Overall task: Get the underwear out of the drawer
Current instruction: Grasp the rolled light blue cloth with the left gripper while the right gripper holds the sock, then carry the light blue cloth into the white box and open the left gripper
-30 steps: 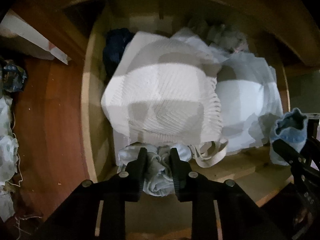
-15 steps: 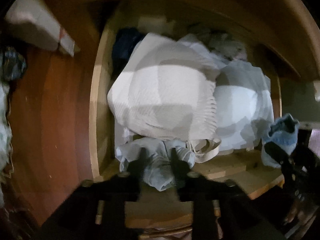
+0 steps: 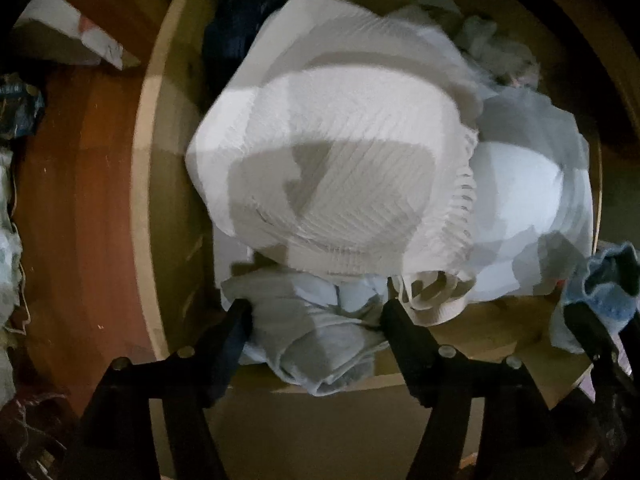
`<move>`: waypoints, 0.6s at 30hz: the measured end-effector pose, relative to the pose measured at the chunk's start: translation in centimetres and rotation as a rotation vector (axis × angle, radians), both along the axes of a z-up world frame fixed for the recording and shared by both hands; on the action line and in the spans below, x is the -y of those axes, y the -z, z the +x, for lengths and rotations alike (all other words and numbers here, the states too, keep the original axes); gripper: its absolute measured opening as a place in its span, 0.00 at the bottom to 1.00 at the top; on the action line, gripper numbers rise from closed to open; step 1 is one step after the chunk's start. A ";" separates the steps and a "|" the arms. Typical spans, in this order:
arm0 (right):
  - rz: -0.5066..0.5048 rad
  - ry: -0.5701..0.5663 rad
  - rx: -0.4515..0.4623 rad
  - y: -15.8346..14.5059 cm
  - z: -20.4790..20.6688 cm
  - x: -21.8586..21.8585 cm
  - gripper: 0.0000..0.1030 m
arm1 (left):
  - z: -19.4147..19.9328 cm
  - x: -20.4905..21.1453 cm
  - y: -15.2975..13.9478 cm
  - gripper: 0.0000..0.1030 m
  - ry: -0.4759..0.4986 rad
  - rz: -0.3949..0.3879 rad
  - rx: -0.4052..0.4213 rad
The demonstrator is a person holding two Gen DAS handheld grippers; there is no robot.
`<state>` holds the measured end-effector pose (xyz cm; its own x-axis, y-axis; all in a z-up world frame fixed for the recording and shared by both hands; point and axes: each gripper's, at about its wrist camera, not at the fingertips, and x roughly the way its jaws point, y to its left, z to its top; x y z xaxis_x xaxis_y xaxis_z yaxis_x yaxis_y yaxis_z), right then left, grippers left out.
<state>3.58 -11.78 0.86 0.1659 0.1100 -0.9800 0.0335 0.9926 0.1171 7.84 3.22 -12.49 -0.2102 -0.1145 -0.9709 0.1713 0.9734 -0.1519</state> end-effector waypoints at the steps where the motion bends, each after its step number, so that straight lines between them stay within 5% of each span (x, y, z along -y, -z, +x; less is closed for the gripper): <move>1: 0.000 0.000 -0.001 0.0 0.0 0.0 0.41 | 0.0 0.1 0.3 0.68 -0.012 -0.003 -0.006; 5: 0.002 0.005 -0.001 -0.1 0.0 0.0 0.42 | -0.5 0.3 0.4 0.67 0.007 -0.004 -0.007; 12: 0.002 0.004 -0.001 0.1 0.0 0.1 0.42 | -1.1 0.0 -0.6 0.38 0.004 -0.015 0.006; 18: 0.001 0.013 0.001 0.1 -0.1 0.2 0.42 | -2.9 1.2 -1.9 0.35 0.018 -0.015 0.047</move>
